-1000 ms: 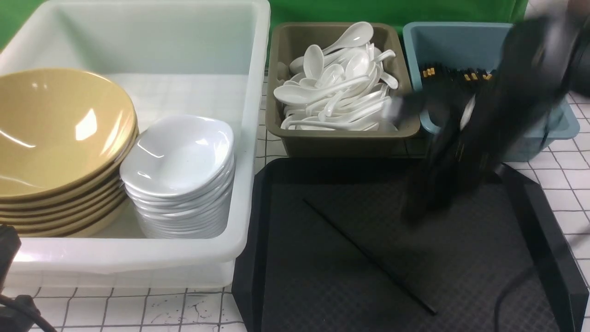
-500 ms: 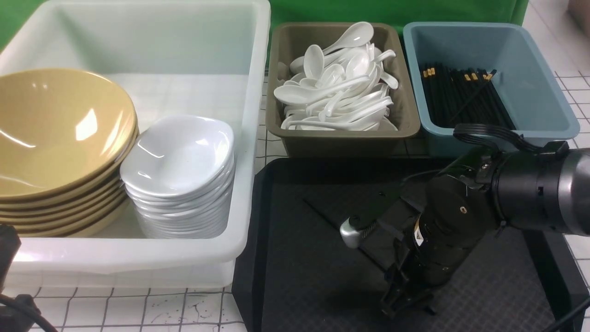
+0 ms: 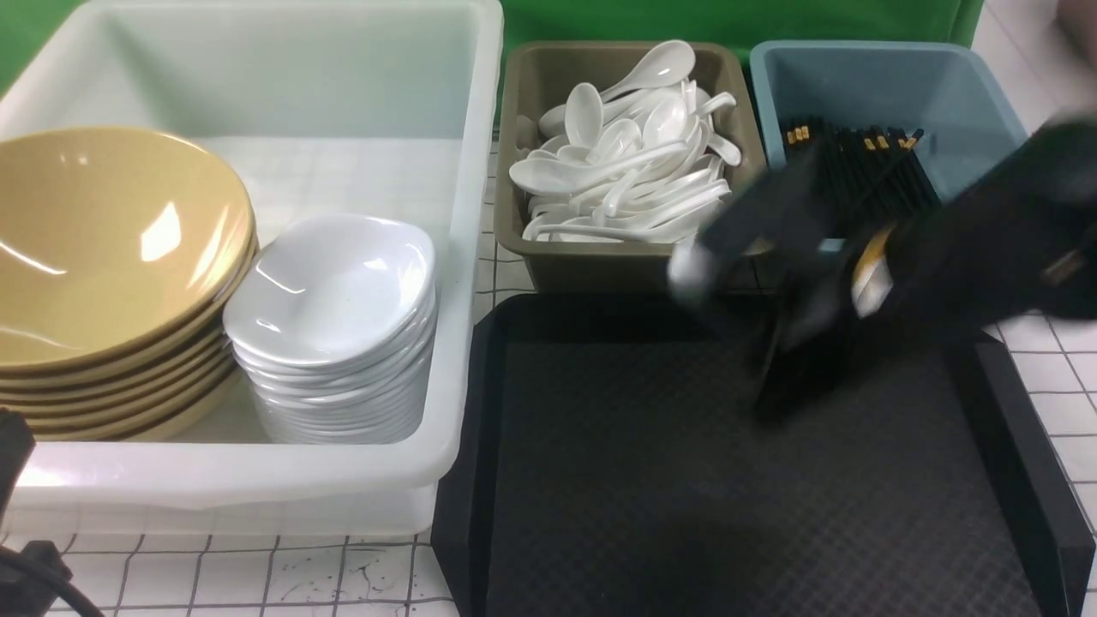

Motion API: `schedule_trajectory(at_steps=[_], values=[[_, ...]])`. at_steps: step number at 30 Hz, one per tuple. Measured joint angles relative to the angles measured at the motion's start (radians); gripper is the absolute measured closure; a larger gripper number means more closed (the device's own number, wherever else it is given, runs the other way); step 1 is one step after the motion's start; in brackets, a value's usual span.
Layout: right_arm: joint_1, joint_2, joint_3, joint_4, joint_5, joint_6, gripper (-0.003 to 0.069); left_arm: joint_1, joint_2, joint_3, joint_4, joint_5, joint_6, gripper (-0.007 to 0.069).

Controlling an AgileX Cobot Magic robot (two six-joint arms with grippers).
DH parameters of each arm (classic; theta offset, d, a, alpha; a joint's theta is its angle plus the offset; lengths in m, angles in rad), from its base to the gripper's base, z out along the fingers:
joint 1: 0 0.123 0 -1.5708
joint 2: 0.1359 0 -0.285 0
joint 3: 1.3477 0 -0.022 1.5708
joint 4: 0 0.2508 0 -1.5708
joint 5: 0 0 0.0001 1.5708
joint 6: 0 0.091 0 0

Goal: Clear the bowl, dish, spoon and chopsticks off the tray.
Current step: Use the right arm to grab a chopstick, then use the right arm to put a chopstick into the small storage box on the right

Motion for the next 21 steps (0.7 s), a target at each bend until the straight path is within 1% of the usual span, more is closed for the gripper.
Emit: schedule_trajectory(at_steps=[1, 2, 3, 4, 6, 8, 9, 12, 14, 17, 19, 21], values=[[-0.041, -0.018, -0.042, -0.020, -0.027, 0.000, 0.0589, 0.000, 0.000, 0.000, 0.000, -0.008, 0.000, 0.0636], [-0.132, -0.018, -0.117, -0.042, -0.081, 0.009, 0.0589, 0.000, 0.000, 0.000, 0.000, -0.013, 0.000, 0.0636], [-0.176, -0.002, -0.147, -0.050, -0.105, 0.021, 0.0589, 0.000, 0.000, 0.000, 0.000, -0.014, 0.000, 0.0636], [-0.252, 0.034, -0.187, -0.056, -0.139, 0.059, 0.0589, 0.000, 0.000, 0.000, 0.000, -0.015, 0.000, 0.0636], [-0.328, 0.115, -0.240, -0.050, -0.191, 0.117, 0.0589, 0.000, 0.000, 0.000, 0.005, -0.015, 0.000, 0.0636], [-0.381, 0.195, -0.273, -0.029, -0.210, 0.165, 0.0589, 0.000, 0.000, 0.000, 0.012, -0.014, 0.000, 0.0636], [-0.416, 0.269, -0.313, 0.000, -0.210, 0.198, 0.0589, 0.000, 0.000, 0.000, 0.019, -0.011, 0.000, 0.0636], [-0.459, 0.432, -0.398, 0.049, -0.139, 0.243, 0.0589, 0.000, 0.000, 0.000, 0.022, -0.009, 0.000, 0.0636], [-0.469, 0.530, -0.465, 0.063, -0.054, 0.246, 0.0578, 0.000, 0.000, 0.000, 0.022, -0.009, 0.000, 0.0636], [-0.470, 0.594, -0.524, 0.069, 0.015, 0.246, 0.0554, 0.000, 0.000, 0.000, 0.022, -0.011, 0.000, 0.0636], [-0.470, 0.614, -0.549, 0.075, 0.037, 0.246, 0.0520, 0.000, 0.000, 0.000, 0.022, -0.012, 0.000, 0.0636], [-0.470, 0.617, -0.573, 0.076, 0.060, 0.245, 0.0464, 0.000, 0.000, 0.000, 0.022, -0.012, 0.000, 0.0636]])
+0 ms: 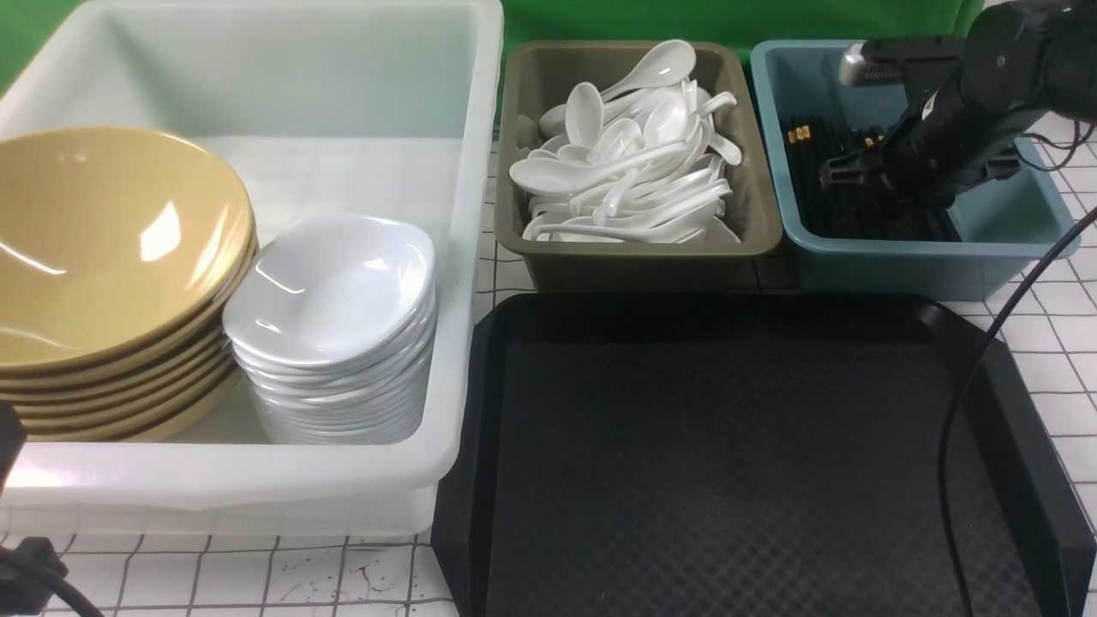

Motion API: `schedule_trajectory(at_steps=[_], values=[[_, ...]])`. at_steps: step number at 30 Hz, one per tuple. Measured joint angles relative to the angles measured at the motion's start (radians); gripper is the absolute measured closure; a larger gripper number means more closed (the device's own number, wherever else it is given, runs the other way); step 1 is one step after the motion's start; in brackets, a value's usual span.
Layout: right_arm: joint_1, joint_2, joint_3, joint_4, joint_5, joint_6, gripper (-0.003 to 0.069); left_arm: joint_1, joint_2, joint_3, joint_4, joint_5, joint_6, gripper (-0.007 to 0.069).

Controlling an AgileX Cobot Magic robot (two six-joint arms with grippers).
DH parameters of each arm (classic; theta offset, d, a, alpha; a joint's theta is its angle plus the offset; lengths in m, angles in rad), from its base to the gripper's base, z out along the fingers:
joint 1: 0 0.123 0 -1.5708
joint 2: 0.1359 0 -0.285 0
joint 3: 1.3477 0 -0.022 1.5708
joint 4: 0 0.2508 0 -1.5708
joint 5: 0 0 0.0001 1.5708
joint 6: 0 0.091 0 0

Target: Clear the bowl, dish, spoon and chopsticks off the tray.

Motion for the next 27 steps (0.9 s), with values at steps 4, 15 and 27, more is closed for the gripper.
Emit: schedule_trajectory(at_steps=[4, 15, 27], values=[[0.000, -0.039, -0.031, 0.000, 0.037, 0.000, 0.0372, 0.000, 0.000, 0.000, 0.000, 0.002, 0.000, 0.0636], [0.100, -0.820, 0.262, 0.003, -0.173, -0.093, 0.0492, 0.000, 0.000, 0.000, 0.000, 0.039, 0.000, 0.0636], [0.152, -1.482, 1.064, 0.003, -0.435, -0.056, 0.0622, 0.000, 0.000, 0.000, 0.000, 0.054, 0.000, 0.0636]])
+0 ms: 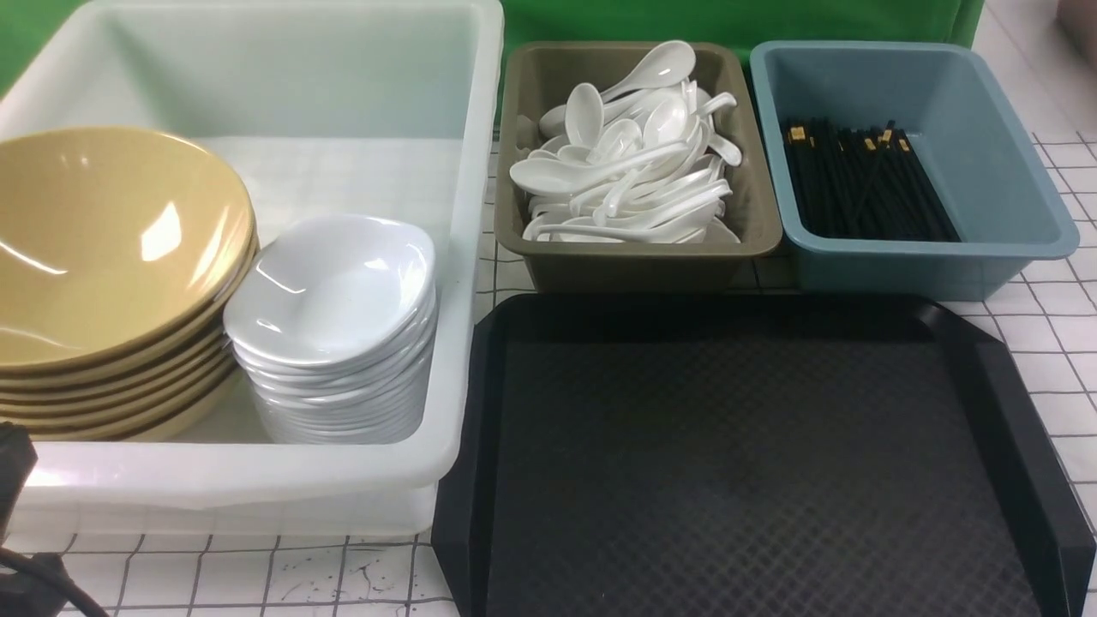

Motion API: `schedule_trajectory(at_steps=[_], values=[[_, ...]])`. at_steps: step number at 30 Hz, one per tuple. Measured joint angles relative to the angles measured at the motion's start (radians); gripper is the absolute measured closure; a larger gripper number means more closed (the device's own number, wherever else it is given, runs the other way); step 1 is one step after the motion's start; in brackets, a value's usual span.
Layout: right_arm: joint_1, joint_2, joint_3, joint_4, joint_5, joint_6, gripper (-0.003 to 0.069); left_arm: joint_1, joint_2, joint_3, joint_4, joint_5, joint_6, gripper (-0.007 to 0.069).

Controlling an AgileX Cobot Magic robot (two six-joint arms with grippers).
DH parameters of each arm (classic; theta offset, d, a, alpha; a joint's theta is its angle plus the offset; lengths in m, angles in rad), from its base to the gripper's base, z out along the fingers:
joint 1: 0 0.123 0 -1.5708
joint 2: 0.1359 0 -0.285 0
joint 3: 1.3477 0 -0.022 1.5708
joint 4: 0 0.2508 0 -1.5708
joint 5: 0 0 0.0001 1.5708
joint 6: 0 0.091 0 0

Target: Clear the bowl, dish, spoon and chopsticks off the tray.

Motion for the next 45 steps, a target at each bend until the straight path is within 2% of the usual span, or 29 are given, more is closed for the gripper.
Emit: schedule_trajectory(at_steps=[11, 20, 25, 27, 29, 36, 41, 45], values=[[0.000, -0.244, 0.264, 0.000, -0.041, 0.001, 0.0622, 0.000, 0.000, 0.000, 0.000, 0.003, 0.000, 0.0636], [0.002, -0.272, 0.331, 0.000, -0.030, 0.106, 0.0622, 0.000, 0.000, 0.000, 0.000, 0.003, 0.000, 0.0636], [-0.001, -0.340, 0.436, -0.012, -0.193, 0.074, 0.0622, 0.000, 0.000, 0.000, 0.000, 0.002, 0.000, 0.0636], [-0.055, -0.408, 0.523, -0.016, -0.311, 0.021, 0.0622, 0.000, 0.000, 0.000, 0.000, 0.002, 0.000, 0.0636], [-0.095, -0.459, 0.574, -0.016, -0.331, -0.007, 0.0622, 0.000, 0.000, 0.000, 0.000, 0.002, 0.000, 0.0636], [-0.218, -0.593, 0.662, 0.000, -0.224, -0.031, 0.0622, 0.000, 0.000, 0.000, 0.000, 0.002, 0.000, 0.0636], [-0.243, -0.599, 0.662, 0.001, -0.043, -0.033, 0.0622, 0.000, 0.000, 0.000, 0.000, 0.003, 0.000, 0.0636], [-0.244, -0.599, 0.661, 0.001, -0.007, -0.039, 0.0619, 0.000, 0.000, 0.000, 0.000, 0.005, 0.000, 0.0636]])
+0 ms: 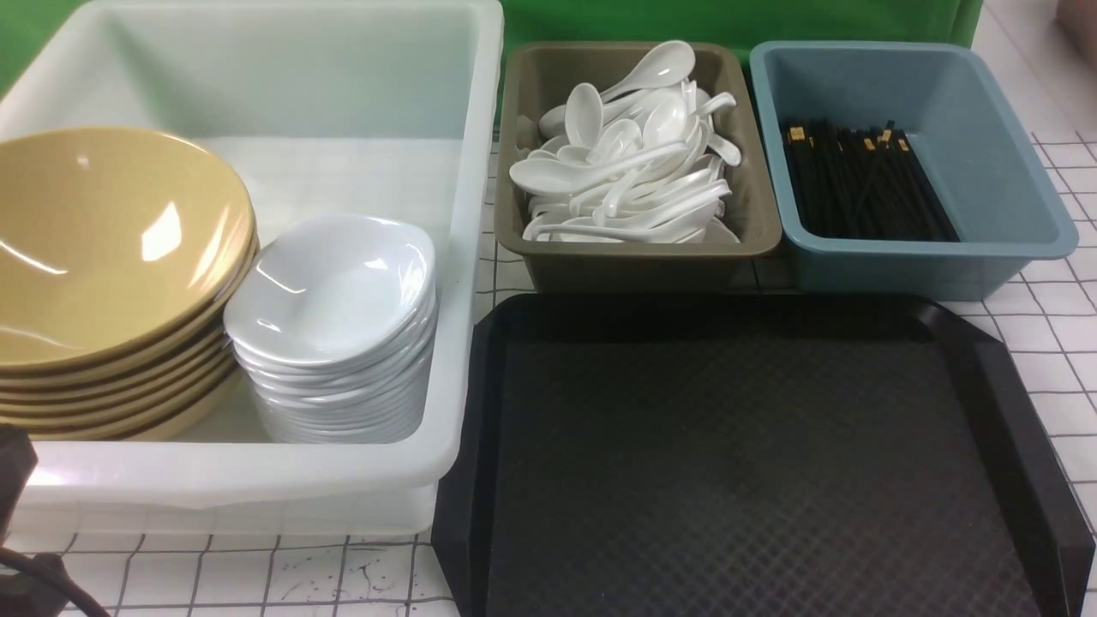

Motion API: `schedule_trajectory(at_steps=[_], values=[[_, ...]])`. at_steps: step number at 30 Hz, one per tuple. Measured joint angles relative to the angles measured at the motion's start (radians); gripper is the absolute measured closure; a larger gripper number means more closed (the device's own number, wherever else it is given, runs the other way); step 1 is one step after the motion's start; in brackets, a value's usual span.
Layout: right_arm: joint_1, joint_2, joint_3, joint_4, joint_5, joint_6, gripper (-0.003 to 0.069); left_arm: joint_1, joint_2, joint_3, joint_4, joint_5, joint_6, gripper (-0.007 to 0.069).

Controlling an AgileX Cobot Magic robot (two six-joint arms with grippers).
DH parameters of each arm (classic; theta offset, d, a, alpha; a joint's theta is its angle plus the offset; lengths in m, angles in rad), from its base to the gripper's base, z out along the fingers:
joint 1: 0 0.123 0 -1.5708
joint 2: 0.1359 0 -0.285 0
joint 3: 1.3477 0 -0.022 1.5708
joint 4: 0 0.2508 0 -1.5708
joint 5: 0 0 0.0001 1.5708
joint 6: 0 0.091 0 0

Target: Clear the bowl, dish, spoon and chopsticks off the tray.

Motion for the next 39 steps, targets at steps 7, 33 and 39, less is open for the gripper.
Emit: schedule_trajectory(at_steps=[7, 33, 39], values=[[0.000, 0.000, -0.001, 0.000, 0.003, -0.003, 0.0615, 0.000, 0.000, 0.000, 0.000, 0.001, 0.000, 0.0636], [-0.006, 0.000, -0.001, 0.001, 0.003, -0.014, 0.0610, -0.100, -0.264, 0.336, 0.131, -0.055, -0.164, 0.0636], [-0.006, 0.000, -0.001, 0.001, 0.003, -0.014, 0.0610, -0.101, -0.265, 0.348, 0.131, -0.096, -0.191, 0.0636]])
